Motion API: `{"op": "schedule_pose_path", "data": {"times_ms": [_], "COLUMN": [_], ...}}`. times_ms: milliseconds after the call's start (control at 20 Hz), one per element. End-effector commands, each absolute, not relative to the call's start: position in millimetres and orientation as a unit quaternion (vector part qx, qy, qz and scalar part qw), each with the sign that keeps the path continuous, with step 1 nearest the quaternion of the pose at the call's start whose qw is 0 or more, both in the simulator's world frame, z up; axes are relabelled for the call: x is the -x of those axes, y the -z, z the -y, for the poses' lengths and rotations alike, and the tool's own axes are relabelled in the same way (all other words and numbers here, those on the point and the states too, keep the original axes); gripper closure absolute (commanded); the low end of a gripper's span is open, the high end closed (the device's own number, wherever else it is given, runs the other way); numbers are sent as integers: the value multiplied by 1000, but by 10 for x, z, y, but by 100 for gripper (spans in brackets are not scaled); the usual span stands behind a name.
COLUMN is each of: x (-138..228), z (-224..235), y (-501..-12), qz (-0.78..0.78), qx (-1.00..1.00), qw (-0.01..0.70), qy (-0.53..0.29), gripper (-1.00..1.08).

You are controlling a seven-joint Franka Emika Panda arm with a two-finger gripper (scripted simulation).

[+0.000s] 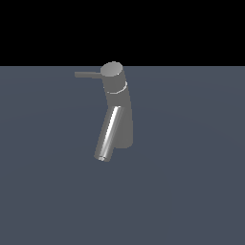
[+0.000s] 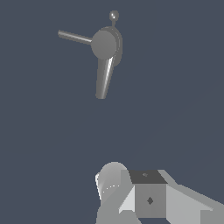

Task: Turn on the faucet by rotating a designated handle.

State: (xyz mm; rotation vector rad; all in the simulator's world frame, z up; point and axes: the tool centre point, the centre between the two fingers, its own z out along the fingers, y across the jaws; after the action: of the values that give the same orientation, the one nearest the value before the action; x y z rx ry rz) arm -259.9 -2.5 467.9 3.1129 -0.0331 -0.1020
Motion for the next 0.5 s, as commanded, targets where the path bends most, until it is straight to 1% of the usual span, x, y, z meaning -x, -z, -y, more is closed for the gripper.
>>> {"op": "schedule_pose_path", "data": {"times_ms": [0,450], "x": [2599,2589], "z": [25,-39], "y": [-4679,-4601], "qz": [11,37], "qx": [-999,-999], "qw": [13,7], "qy": [33,25], "gripper": [108,108]}}
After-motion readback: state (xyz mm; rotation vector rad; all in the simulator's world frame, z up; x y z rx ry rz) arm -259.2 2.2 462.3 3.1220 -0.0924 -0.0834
